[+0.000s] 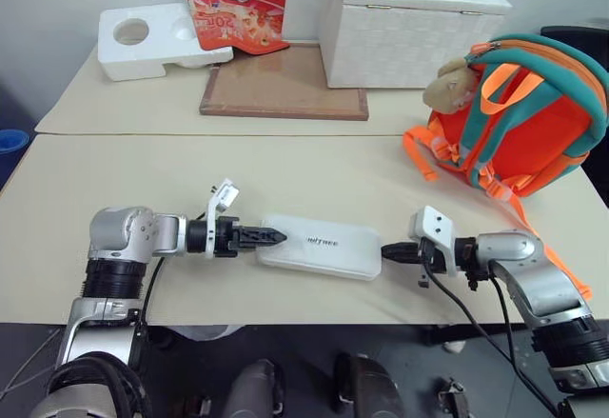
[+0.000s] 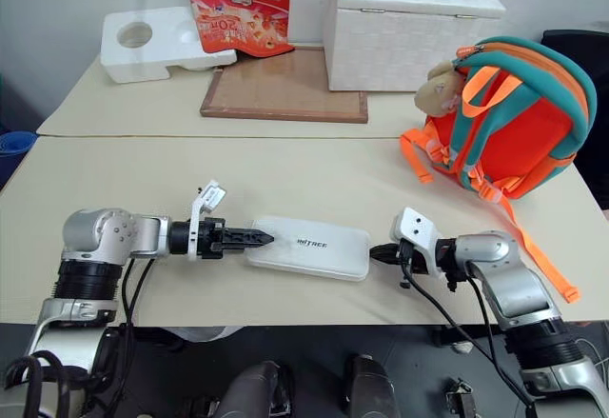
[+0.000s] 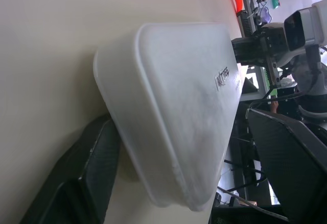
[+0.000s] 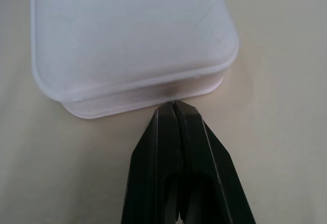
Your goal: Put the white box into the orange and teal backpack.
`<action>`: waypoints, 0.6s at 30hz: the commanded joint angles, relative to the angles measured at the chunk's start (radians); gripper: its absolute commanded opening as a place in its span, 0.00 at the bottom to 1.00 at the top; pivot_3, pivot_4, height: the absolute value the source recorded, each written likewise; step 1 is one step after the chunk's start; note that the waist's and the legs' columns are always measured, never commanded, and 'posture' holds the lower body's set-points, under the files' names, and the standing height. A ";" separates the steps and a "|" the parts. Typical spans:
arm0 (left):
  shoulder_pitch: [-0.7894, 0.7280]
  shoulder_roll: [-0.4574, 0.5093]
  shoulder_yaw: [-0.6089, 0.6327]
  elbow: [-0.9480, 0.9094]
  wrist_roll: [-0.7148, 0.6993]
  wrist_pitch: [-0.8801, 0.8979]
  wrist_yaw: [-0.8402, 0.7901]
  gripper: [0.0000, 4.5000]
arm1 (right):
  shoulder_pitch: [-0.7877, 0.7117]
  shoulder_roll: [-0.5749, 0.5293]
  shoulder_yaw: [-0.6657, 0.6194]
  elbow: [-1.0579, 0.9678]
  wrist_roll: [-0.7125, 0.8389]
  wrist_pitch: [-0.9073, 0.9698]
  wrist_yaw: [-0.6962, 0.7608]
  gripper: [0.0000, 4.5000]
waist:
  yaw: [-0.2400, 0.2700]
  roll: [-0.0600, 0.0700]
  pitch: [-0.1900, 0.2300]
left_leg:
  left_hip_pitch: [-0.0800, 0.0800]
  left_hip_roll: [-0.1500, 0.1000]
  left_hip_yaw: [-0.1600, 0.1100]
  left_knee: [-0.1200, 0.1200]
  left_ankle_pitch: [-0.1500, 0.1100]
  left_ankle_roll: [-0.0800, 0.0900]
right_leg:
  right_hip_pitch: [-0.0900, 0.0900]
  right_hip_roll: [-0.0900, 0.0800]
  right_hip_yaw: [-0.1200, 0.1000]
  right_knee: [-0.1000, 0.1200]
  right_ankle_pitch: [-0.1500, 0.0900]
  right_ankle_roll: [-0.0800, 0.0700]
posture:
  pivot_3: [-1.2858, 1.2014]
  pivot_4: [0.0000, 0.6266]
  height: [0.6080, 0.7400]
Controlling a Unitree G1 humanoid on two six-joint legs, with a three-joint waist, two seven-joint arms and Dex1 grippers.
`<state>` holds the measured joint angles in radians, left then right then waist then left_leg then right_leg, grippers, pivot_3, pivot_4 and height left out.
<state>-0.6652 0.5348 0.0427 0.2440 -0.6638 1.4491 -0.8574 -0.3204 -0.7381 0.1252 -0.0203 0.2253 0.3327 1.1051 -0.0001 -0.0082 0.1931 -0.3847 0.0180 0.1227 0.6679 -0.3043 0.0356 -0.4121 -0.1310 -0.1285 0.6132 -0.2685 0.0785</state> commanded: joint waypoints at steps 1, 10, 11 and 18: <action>-0.018 -0.012 -0.018 0.024 -0.019 0.020 -0.014 0.59 | 0.025 0.010 0.027 -0.026 -0.010 0.014 -0.006 0.00 | 0.000 0.000 0.000 | 0.000 0.000 0.000 0.000 0.000 0.000 | 0.000 0.000 0.000 0.000 0.000 0.000 | 0.52 0.24 1.00; -0.036 0.014 -0.001 -0.008 -0.092 0.060 -0.072 0.28 | 0.052 0.021 -0.009 -0.070 0.009 0.037 -0.041 0.00 | 0.000 -0.005 -0.003 | -0.001 0.000 -0.002 0.001 -0.002 -0.004 | 0.001 -0.001 -0.001 -0.001 0.000 0.000 | 0.52 0.24 1.00; -0.034 0.013 0.016 -0.018 -0.107 0.070 -0.073 0.28 | 0.061 0.021 -0.030 -0.088 0.019 0.041 -0.056 0.00 | -0.001 -0.005 -0.003 | -0.001 0.000 -0.002 0.000 -0.002 -0.004 | 0.000 -0.001 -0.001 -0.001 0.000 0.000 | 0.52 0.24 1.00; -0.044 -0.019 0.271 -0.068 -0.197 0.125 -0.004 0.28 | 0.140 -0.006 -0.360 -0.197 0.181 0.225 -0.204 0.20 | 0.001 -0.005 -0.002 | -0.004 0.000 -0.002 0.000 0.000 0.000 | -0.002 -0.001 -0.001 0.000 0.000 0.000 | 0.52 0.24 1.00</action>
<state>-0.6948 0.5152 0.2081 0.2257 -0.8133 1.5787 -0.8819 -0.1886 -0.7231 -0.0921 -0.1726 0.3411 0.5056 0.9476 0.0012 -0.0136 0.1915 -0.3886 0.0176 0.1208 0.6681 -0.3042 0.0360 -0.4137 -0.1318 -0.1294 0.6120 -0.2685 0.0787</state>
